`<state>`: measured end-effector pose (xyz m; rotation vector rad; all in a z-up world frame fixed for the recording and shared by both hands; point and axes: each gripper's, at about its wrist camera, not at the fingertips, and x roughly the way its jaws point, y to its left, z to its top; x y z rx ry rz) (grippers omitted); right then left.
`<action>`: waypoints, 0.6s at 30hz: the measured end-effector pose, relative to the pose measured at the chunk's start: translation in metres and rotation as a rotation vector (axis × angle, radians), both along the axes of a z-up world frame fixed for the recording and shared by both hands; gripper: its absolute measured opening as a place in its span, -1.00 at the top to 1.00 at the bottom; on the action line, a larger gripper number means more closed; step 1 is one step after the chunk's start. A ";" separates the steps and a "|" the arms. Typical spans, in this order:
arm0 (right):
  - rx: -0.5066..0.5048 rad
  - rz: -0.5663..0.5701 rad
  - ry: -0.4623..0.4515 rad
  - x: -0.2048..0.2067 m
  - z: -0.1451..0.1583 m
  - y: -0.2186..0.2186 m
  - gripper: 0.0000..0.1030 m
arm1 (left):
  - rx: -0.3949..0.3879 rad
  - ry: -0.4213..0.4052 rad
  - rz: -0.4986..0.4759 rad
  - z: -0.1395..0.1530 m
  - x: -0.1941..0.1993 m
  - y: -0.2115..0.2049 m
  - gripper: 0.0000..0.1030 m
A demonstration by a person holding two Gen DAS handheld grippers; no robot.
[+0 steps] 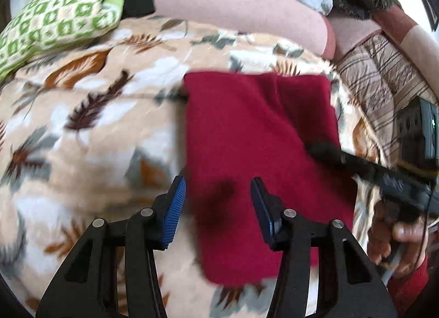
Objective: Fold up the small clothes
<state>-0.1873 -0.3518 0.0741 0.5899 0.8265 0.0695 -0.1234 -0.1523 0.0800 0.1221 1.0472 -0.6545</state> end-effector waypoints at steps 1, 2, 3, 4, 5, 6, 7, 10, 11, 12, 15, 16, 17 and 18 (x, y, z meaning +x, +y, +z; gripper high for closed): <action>-0.032 -0.023 0.002 -0.001 -0.003 0.002 0.24 | 0.037 0.000 0.000 -0.008 -0.002 -0.001 0.05; -0.080 -0.048 0.012 -0.002 -0.009 0.002 0.18 | 0.069 0.006 0.011 -0.016 -0.003 0.000 0.05; -0.111 -0.082 0.051 0.000 -0.016 -0.002 0.10 | 0.084 0.018 0.029 -0.025 -0.003 0.002 0.05; -0.102 -0.109 0.097 0.001 -0.023 -0.008 0.10 | 0.072 0.028 0.041 -0.029 -0.003 0.006 0.05; -0.059 -0.130 0.115 -0.001 -0.027 -0.016 0.10 | 0.055 0.032 0.053 -0.030 -0.003 0.009 0.05; -0.029 -0.144 0.104 -0.006 -0.025 -0.022 0.10 | 0.040 0.029 0.068 -0.029 -0.004 0.013 0.05; -0.020 -0.150 0.095 -0.009 -0.022 -0.026 0.03 | 0.035 0.023 0.077 -0.028 -0.004 0.015 0.05; -0.065 -0.186 0.076 -0.020 -0.006 -0.033 -0.09 | 0.018 0.012 0.094 -0.020 0.000 0.014 0.05; -0.079 -0.174 0.057 -0.023 0.002 -0.032 -0.09 | 0.008 0.008 0.093 -0.017 0.001 0.012 0.05; -0.084 -0.160 0.036 -0.026 0.007 -0.030 -0.09 | -0.003 -0.003 0.094 -0.013 0.002 0.008 0.05; -0.127 -0.080 -0.020 -0.021 0.021 -0.012 -0.09 | -0.002 -0.029 0.090 -0.008 0.004 -0.009 0.05; -0.145 -0.055 -0.024 -0.015 0.022 -0.006 -0.06 | -0.004 -0.032 0.086 -0.008 0.005 -0.014 0.05; -0.159 -0.023 -0.031 -0.008 0.021 0.001 0.00 | -0.005 -0.035 0.080 -0.008 0.006 -0.020 0.05; -0.169 -0.008 -0.031 -0.003 0.018 0.005 0.18 | -0.002 -0.041 0.072 -0.010 0.007 -0.029 0.05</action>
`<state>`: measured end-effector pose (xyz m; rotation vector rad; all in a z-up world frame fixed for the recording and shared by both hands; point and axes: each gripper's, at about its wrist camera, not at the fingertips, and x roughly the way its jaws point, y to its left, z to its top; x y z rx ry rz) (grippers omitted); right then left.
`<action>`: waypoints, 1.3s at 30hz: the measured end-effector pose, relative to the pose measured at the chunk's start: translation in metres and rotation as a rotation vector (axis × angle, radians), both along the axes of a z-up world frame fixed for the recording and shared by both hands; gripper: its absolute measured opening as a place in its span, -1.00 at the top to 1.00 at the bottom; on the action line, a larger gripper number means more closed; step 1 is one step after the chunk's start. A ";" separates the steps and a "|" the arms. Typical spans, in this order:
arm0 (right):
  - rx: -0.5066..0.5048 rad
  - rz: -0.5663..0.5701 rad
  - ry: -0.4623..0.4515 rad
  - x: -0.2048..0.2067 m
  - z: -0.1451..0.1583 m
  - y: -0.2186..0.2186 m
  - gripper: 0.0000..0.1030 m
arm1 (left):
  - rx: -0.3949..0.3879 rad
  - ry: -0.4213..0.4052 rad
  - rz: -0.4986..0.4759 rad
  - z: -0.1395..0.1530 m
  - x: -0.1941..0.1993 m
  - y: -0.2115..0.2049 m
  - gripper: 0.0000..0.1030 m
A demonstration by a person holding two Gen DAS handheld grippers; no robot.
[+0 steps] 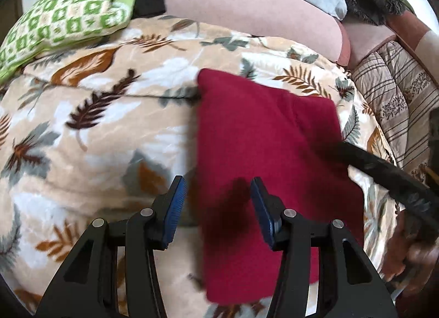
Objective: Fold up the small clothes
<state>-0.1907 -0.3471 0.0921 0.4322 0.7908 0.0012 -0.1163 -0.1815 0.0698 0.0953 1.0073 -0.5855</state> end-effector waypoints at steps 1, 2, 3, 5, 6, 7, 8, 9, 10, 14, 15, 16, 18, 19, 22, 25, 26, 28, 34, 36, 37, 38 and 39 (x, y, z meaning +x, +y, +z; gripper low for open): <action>-0.020 0.006 0.012 0.008 -0.006 0.002 0.23 | 0.008 -0.006 -0.003 -0.002 0.001 -0.006 0.05; -0.033 0.004 0.025 0.013 -0.012 0.000 0.24 | 0.018 -0.011 -0.007 -0.006 0.002 -0.012 0.05; -0.048 -0.001 0.042 0.018 -0.019 -0.003 0.27 | 0.032 -0.014 -0.015 -0.010 0.003 -0.020 0.05; -0.134 -0.038 0.105 0.029 -0.035 -0.015 0.41 | 0.057 -0.038 -0.023 -0.017 0.005 -0.033 -0.11; -0.185 -0.058 0.142 0.034 -0.044 -0.022 0.42 | 0.067 -0.055 -0.025 -0.020 0.005 -0.039 -0.25; -0.153 -0.050 0.153 0.037 -0.051 -0.030 0.40 | 0.076 -0.064 -0.027 -0.023 0.006 -0.044 -0.32; -0.080 -0.059 0.149 0.037 -0.057 -0.042 0.40 | 0.086 -0.071 -0.027 -0.025 0.007 -0.049 -0.42; -0.047 -0.062 0.145 0.037 -0.059 -0.047 0.39 | 0.098 -0.078 -0.023 -0.028 0.008 -0.052 -0.46; -0.045 -0.055 0.146 0.037 -0.059 -0.049 0.39 | 0.107 -0.081 -0.017 -0.029 0.009 -0.054 -0.47; -0.068 -0.060 0.130 0.026 -0.041 -0.044 0.39 | 0.094 -0.068 -0.005 -0.030 0.012 -0.050 -0.48; -0.072 -0.066 0.114 0.019 -0.034 -0.041 0.39 | 0.092 -0.065 -0.005 -0.031 0.012 -0.050 -0.48; -0.077 -0.064 0.092 0.013 -0.025 -0.036 0.39 | 0.089 -0.062 -0.005 -0.031 0.012 -0.049 -0.48; -0.073 -0.027 0.037 0.002 -0.008 -0.022 0.39 | 0.087 -0.060 -0.005 -0.030 0.012 -0.048 -0.48; -0.076 -0.002 0.019 -0.004 -0.003 -0.015 0.39 | 0.088 -0.061 -0.006 -0.030 0.012 -0.048 -0.48; -0.083 0.079 0.001 -0.013 0.001 0.006 0.39 | 0.091 -0.063 -0.005 -0.030 0.010 -0.048 -0.48; -0.164 0.098 0.081 -0.008 -0.025 0.015 0.38 | 0.087 -0.060 -0.011 -0.030 0.010 -0.048 -0.48; -0.171 0.091 0.115 -0.005 -0.039 0.013 0.40 | 0.093 -0.060 -0.014 -0.030 0.008 -0.048 -0.48; -0.149 0.069 0.113 -0.005 -0.046 0.007 0.42 | 0.102 -0.071 -0.018 -0.028 0.003 -0.047 -0.48; -0.155 0.053 0.105 -0.013 -0.025 0.014 0.39 | 0.096 -0.083 -0.022 -0.019 -0.007 -0.041 -0.48; -0.153 0.031 0.081 -0.021 -0.016 0.017 0.36 | 0.089 -0.088 -0.024 -0.015 -0.010 -0.039 -0.48; -0.148 0.020 0.074 -0.024 -0.013 0.017 0.27 | 0.082 -0.092 -0.026 -0.012 -0.012 -0.038 -0.48; -0.135 -0.001 0.065 -0.027 -0.009 0.016 0.21 | 0.074 -0.099 -0.025 -0.009 -0.015 -0.036 -0.48; -0.128 -0.017 0.061 -0.030 -0.006 0.016 0.12 | 0.068 -0.101 -0.026 -0.007 -0.017 -0.034 -0.48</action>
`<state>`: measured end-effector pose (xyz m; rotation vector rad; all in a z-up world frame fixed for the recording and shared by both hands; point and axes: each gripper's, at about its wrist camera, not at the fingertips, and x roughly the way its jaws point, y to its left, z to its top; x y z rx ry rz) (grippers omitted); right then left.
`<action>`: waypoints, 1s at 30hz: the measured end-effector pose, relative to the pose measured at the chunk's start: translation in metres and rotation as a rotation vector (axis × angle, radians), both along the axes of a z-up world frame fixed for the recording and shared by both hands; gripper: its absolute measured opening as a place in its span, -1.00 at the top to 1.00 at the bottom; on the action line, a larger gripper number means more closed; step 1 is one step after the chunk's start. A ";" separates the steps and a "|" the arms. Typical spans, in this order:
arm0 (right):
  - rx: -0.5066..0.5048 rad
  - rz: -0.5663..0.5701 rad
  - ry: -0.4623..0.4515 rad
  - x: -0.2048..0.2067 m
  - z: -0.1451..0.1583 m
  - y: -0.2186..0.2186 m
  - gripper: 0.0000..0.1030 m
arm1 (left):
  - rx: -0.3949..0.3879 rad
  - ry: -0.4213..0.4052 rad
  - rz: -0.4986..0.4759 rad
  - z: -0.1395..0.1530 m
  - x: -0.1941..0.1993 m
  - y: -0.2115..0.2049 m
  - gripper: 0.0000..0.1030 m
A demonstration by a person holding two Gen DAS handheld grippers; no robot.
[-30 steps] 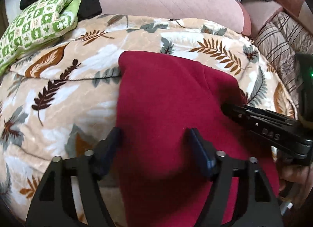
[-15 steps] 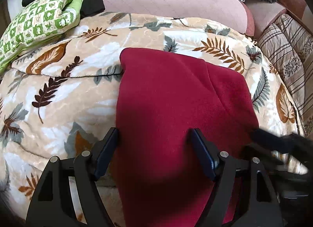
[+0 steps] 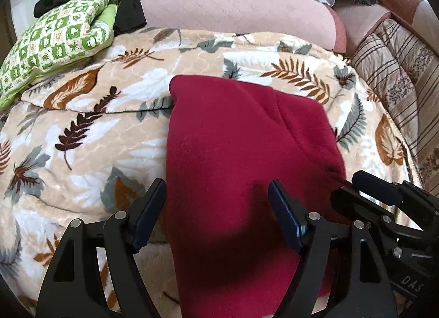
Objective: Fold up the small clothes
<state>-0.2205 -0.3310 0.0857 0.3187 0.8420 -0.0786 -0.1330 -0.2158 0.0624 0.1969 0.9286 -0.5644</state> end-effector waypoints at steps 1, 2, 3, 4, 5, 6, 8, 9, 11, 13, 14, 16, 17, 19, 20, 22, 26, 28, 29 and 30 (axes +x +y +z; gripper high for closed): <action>0.001 -0.017 -0.002 -0.003 0.002 0.000 0.11 | -0.008 -0.002 -0.001 0.002 -0.002 0.002 -0.48; -0.002 -0.031 0.000 -0.005 0.003 0.001 0.11 | -0.015 -0.006 -0.001 0.005 -0.005 0.004 -0.48; -0.008 -0.039 0.003 -0.008 0.004 0.002 0.11 | -0.019 -0.013 0.002 0.008 -0.008 0.006 -0.48; -0.015 -0.044 0.007 -0.010 0.004 0.004 0.11 | -0.021 -0.019 0.002 0.010 -0.010 0.008 -0.48; -0.026 -0.054 0.011 -0.012 0.005 0.005 0.11 | -0.020 -0.025 0.001 0.012 -0.014 0.010 -0.48; -0.031 -0.060 0.011 -0.014 0.005 0.006 0.11 | -0.014 -0.028 0.001 0.013 -0.017 0.012 -0.48; -0.028 -0.076 0.008 -0.020 0.007 0.006 0.11 | 0.012 -0.038 0.011 0.013 -0.022 0.017 -0.48; -0.025 -0.084 0.007 -0.023 0.008 0.005 0.10 | 0.016 -0.042 0.016 0.013 -0.024 0.019 -0.48; -0.020 -0.098 0.007 -0.028 0.010 0.004 0.10 | 0.014 -0.043 0.024 0.013 -0.028 0.025 -0.48; -0.021 -0.103 0.007 -0.031 0.013 0.004 0.09 | 0.010 -0.033 0.035 0.013 -0.031 0.031 -0.48; -0.026 -0.103 0.007 -0.033 0.015 0.006 0.09 | 0.005 -0.030 0.039 0.014 -0.033 0.034 -0.48; -0.039 -0.106 0.004 -0.036 0.018 0.010 0.06 | 0.000 -0.033 0.052 0.016 -0.037 0.039 -0.48; -0.048 -0.110 -0.002 -0.038 0.020 0.014 0.03 | -0.003 -0.036 0.059 0.017 -0.039 0.042 -0.48; -0.066 -0.117 -0.010 -0.042 0.022 0.019 -0.13 | -0.009 -0.044 0.072 0.020 -0.044 0.046 -0.48; -0.075 -0.121 -0.012 -0.043 0.023 0.022 -0.16 | -0.009 -0.053 0.081 0.023 -0.047 0.048 -0.48; -0.085 -0.127 -0.012 -0.045 0.023 0.027 -0.17 | -0.009 -0.070 0.092 0.027 -0.051 0.052 -0.48; -0.096 -0.135 -0.012 -0.047 0.024 0.033 -0.17 | -0.011 -0.100 0.114 0.035 -0.056 0.060 -0.48; -0.094 -0.143 -0.018 -0.048 0.027 0.033 -0.17 | -0.014 -0.117 0.126 0.039 -0.058 0.063 -0.48; -0.094 -0.146 -0.020 -0.049 0.028 0.034 -0.17 | -0.019 -0.123 0.133 0.041 -0.058 0.065 -0.48; -0.094 -0.149 -0.022 -0.049 0.030 0.034 -0.17 | -0.023 -0.125 0.140 0.042 -0.058 0.067 -0.48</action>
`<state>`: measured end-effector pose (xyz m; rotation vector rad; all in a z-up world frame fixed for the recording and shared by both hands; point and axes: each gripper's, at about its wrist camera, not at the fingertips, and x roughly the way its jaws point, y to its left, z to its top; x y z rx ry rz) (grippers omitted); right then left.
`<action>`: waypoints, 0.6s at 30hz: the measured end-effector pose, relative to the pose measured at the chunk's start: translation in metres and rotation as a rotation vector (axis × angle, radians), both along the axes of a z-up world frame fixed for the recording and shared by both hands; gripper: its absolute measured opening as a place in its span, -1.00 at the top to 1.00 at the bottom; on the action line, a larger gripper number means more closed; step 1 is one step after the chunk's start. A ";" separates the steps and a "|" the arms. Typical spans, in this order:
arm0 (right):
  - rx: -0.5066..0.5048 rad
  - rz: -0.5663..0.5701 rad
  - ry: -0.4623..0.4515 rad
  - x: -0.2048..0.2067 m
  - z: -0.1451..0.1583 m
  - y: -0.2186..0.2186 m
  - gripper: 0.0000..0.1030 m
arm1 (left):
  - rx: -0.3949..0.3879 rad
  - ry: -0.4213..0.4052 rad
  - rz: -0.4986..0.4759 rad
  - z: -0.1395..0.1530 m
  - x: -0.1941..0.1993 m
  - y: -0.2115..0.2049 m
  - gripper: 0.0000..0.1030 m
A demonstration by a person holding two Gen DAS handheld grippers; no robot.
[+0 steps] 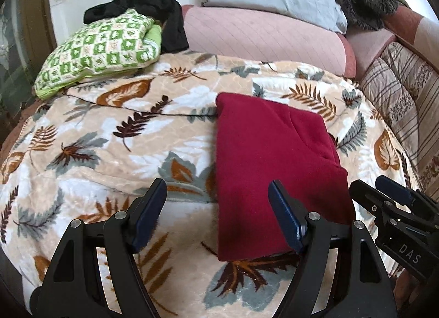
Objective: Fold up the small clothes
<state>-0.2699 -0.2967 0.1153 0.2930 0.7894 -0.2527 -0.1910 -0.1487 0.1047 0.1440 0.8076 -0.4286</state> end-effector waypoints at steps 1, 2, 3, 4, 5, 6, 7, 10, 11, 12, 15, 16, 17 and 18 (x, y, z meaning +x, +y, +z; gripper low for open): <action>0.000 -0.001 -0.002 0.000 0.001 0.000 -0.18 | -0.006 0.001 0.006 0.001 0.000 0.002 -0.48; 0.000 -0.002 -0.004 0.000 0.002 0.001 -0.18 | -0.009 0.003 0.007 0.002 0.000 0.003 -0.48; 0.000 -0.002 -0.005 0.000 0.003 0.001 -0.18 | -0.011 0.010 -0.001 0.003 0.001 0.003 -0.48; -0.001 -0.002 -0.004 0.000 0.004 0.001 -0.18 | -0.008 0.011 -0.004 0.003 0.000 0.003 -0.48; -0.002 -0.002 -0.004 0.000 0.004 0.001 -0.18 | -0.002 0.006 -0.003 0.004 -0.001 0.003 -0.48; -0.003 0.000 -0.004 -0.001 0.004 0.002 -0.19 | 0.004 0.000 -0.003 0.005 -0.002 0.002 -0.48; -0.004 0.002 -0.002 -0.001 0.005 0.002 -0.19 | 0.010 -0.004 -0.006 0.005 -0.002 0.002 -0.48; -0.008 0.006 -0.001 -0.001 0.006 0.003 -0.19 | 0.020 -0.005 -0.014 0.005 -0.004 0.000 -0.48; -0.009 0.006 0.000 -0.001 0.006 0.003 -0.19 | 0.021 -0.005 -0.014 0.005 -0.004 0.000 -0.48; -0.007 0.006 0.000 -0.001 0.006 0.003 -0.19 | 0.019 -0.004 -0.014 0.005 -0.004 0.001 -0.48; -0.009 0.006 0.004 -0.001 0.005 0.003 -0.19 | 0.020 -0.007 -0.015 0.005 -0.004 0.001 -0.48; -0.010 0.005 0.006 -0.001 0.005 0.003 -0.19 | 0.022 -0.009 -0.015 0.005 -0.004 0.001 -0.48; -0.009 0.005 0.007 -0.002 0.004 0.003 -0.19 | 0.024 -0.009 -0.014 0.005 -0.004 0.000 -0.48; -0.007 0.006 0.007 -0.002 0.004 0.003 -0.19 | 0.027 -0.010 -0.015 0.005 -0.004 0.000 -0.48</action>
